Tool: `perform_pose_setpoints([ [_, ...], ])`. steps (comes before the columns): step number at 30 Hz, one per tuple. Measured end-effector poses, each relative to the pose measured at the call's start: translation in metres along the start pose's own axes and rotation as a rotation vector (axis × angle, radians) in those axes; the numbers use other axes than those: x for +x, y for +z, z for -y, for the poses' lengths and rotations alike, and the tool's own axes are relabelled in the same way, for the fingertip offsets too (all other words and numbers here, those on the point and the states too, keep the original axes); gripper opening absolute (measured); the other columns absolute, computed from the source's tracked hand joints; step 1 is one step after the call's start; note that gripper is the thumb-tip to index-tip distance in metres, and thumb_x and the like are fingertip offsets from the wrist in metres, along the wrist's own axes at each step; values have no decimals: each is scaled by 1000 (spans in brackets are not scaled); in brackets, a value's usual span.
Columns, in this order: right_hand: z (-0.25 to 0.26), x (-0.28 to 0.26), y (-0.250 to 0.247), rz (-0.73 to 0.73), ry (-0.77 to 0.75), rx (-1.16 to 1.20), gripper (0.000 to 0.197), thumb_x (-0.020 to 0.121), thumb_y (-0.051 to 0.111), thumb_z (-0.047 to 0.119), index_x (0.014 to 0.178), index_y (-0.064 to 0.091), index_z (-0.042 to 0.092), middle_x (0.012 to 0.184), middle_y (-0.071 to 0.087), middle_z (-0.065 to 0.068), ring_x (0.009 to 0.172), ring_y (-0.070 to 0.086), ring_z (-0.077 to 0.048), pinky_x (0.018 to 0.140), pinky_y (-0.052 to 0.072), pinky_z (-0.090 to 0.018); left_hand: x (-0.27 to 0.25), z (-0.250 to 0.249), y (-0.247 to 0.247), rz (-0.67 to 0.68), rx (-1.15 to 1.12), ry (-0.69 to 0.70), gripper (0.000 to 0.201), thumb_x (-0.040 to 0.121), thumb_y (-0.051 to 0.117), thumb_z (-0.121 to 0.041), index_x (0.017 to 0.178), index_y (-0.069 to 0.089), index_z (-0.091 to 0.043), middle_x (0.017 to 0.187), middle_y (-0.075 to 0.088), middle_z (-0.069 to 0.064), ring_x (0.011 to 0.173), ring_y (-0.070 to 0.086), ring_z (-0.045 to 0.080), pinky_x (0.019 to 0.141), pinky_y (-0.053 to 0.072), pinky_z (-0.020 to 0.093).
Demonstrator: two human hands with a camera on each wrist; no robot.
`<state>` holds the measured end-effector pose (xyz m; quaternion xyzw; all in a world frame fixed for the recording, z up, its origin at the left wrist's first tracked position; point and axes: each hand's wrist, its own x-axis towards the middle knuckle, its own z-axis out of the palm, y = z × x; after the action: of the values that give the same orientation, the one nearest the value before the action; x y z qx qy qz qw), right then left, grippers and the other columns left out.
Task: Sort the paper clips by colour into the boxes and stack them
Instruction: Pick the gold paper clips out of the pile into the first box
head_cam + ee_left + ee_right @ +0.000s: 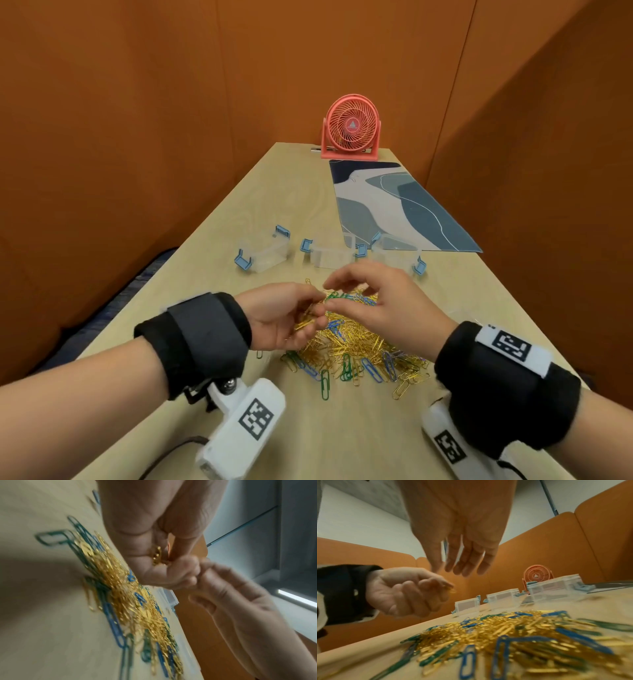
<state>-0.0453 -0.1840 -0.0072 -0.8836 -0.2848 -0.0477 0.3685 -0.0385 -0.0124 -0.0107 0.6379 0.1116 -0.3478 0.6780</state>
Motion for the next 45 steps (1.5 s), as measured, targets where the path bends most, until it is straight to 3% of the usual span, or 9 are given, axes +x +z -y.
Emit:
perform_pose_setpoints([
  [3,-19,-6,-3,217,182,-224,36,80,70,32,115,62,29,112,58,10,100,51,-5,82,38,-18,-6,1,-16,58,141,-35,35,93,43,-18,59,49,-15,54,54,-1,35,41,4,31,34,12],
  [7,-29,-9,0,471,224,-406,56,78,72,34,130,52,30,133,47,4,115,45,-14,101,37,-27,-16,0,-31,122,205,-17,26,92,40,-7,74,59,-8,68,63,5,42,50,6,37,42,13],
  [13,-31,-5,1,378,198,-325,18,80,71,17,98,70,19,89,58,5,67,46,3,60,35,-8,-27,1,-46,191,477,80,20,66,57,-2,78,63,-16,64,50,-3,53,45,6,48,39,15],
  [19,-29,-6,-5,242,202,-195,9,84,66,11,86,73,16,76,65,10,70,61,-2,61,43,-2,-29,19,-54,241,1118,158,34,60,87,-19,86,69,-32,65,32,-2,55,31,9,53,25,20],
  [22,-28,-6,-9,210,223,-106,8,84,66,13,84,71,19,71,62,17,63,58,4,59,42,-4,-23,30,-50,231,1157,241,28,60,87,-23,80,69,-33,60,34,-2,55,33,11,54,25,22],
  [27,-25,-6,-14,254,275,55,7,83,68,10,85,70,16,69,67,5,56,59,6,59,47,-6,-17,28,-43,187,1200,291,11,72,80,-23,77,72,-17,53,56,-18,53,46,0,59,37,10],
  [31,-22,-8,-18,246,301,182,11,81,69,7,80,68,18,64,67,6,56,61,0,59,51,-14,-14,28,-41,164,1320,266,19,85,67,-30,68,59,-31,50,49,-19,50,42,0,57,36,13],
  [38,-3,-8,-23,148,182,391,10,75,74,6,80,69,14,66,68,4,59,61,-1,58,47,-11,-17,1,-21,221,486,191,24,94,52,-19,71,49,-9,61,47,3,50,41,9,42,33,14],
  [45,10,-1,-7,38,59,380,17,74,74,2,77,69,18,70,69,4,64,64,-6,69,52,-18,-3,-2,10,144,120,110,23,99,33,-21,93,52,-11,76,57,7,52,52,11,39,38,15],
])
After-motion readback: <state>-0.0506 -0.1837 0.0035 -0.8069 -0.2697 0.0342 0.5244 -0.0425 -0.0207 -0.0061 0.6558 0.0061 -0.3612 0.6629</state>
